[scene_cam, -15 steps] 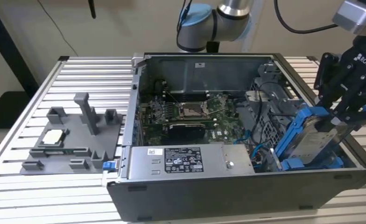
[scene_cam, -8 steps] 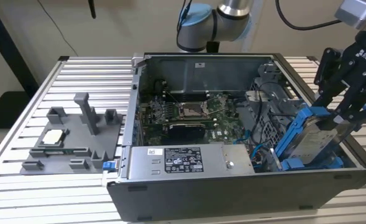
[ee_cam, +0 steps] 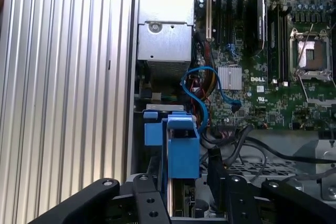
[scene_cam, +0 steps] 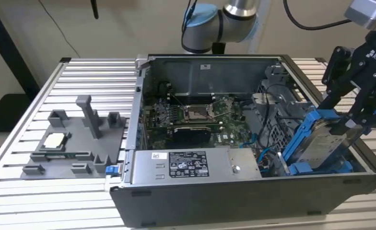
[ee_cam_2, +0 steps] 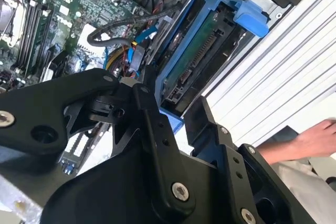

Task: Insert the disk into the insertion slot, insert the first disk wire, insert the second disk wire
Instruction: 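Insert the disk into the insertion slot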

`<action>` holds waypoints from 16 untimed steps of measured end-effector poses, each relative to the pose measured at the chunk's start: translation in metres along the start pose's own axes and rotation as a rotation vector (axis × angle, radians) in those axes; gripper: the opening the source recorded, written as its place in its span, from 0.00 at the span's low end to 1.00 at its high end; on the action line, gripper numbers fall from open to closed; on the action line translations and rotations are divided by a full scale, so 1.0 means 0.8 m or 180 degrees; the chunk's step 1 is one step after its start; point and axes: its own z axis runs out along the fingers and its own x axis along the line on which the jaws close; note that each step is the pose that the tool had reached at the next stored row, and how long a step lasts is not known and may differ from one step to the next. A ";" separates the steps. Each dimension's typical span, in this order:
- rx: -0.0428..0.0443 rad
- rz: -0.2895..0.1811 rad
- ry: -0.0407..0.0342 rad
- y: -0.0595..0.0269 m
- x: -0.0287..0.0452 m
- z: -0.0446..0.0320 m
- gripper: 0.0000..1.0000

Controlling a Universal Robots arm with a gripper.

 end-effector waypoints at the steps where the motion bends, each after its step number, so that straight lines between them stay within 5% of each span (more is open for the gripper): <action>1: 0.0000 0.0000 -0.0003 0.000 -0.0001 -0.0019 0.49; 8: 0.0043 -0.0010 -0.0061 0.001 -0.0003 -0.0091 0.49; 13: 0.0045 -0.0011 -0.0071 0.005 -0.0005 -0.0313 0.34; 16: 0.0045 -0.0011 -0.0071 0.007 -0.0008 -0.0479 0.34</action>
